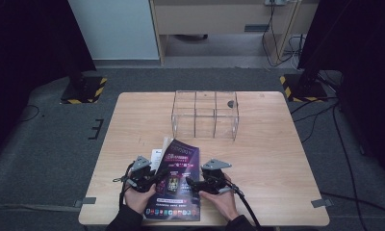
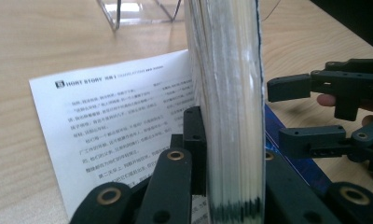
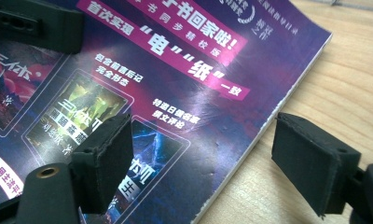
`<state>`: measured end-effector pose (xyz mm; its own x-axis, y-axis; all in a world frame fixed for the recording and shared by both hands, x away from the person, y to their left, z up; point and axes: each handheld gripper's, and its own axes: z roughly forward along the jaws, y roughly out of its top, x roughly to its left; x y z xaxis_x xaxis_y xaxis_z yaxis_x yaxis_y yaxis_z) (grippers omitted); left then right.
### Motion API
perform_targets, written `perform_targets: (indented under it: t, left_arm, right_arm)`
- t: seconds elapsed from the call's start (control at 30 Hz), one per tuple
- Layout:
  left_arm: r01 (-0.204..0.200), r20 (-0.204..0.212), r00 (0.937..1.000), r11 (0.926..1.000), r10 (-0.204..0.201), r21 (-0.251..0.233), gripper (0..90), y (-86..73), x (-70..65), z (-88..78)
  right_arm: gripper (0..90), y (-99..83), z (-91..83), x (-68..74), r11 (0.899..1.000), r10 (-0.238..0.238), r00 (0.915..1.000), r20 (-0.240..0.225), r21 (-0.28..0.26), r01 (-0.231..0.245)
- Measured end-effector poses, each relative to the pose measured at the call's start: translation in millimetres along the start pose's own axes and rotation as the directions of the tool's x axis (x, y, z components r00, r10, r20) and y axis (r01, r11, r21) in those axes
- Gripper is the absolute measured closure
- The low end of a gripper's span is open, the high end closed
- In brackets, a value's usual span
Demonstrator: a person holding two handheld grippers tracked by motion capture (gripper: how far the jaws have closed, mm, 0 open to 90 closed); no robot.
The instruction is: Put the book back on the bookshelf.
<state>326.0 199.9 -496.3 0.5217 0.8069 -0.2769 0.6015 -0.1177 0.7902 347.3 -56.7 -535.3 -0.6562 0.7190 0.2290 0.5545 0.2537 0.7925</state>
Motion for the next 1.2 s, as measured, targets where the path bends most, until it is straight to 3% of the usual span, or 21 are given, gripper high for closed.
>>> perform_targets:
  t: [0.2,0.47,0.73,0.83,0.97,1.07,1.2]
  left_arm:
    - [-0.042,0.034,0.9984,0.9956,0.045,-0.084,83.3,6.2,-8.9,-12.9]
    - [-0.051,0.048,0.9972,0.9905,0.057,-0.128,83.4,9.1,-15.3,-24.1]
    - [-0.066,0.051,0.9957,0.9774,0.078,-0.201,83.4,13.8,-19.0,-36.7]
    - [-0.078,0.047,0.9948,0.9731,0.090,-0.217,83.4,13.3,-20.2,-38.3]
    - [-0.081,0.049,0.9944,0.9726,0.093,-0.218,83.4,13.3,-20.9,-38.0]
    - [-0.080,0.053,0.9941,0.9716,0.094,-0.223,83.4,12.8,-20.7,-38.2]
    - [-0.089,0.054,0.9932,0.9693,0.103,-0.229,83.4,12.9,-22.4,-38.2]
  right_arm:
    - [19.1,1.6,-5.6,-5.7,0.999,0.006,0.9997,-0.022,-0.034,-0.007]
    - [18.5,6.4,-11.8,-10.5,0.996,0.023,0.9965,-0.081,-0.084,-0.029]
    - [18.1,10.7,-12.9,-13.0,0.993,0.046,0.9900,-0.133,-0.105,-0.060]
    - [18.1,11.2,-9.7,-11.8,0.992,0.044,0.9846,-0.169,-0.107,-0.062]
    - [18.6,10.9,-2.6,-10.7,0.990,0.074,0.9697,-0.233,-0.097,-0.099]
    - [20.1,11.2,0.6,-9.0,0.990,0.072,0.9639,-0.256,-0.099,-0.100]
    - [24.3,12.4,4.4,-6.3,0.990,0.080,0.9501,-0.302,-0.087,-0.111]
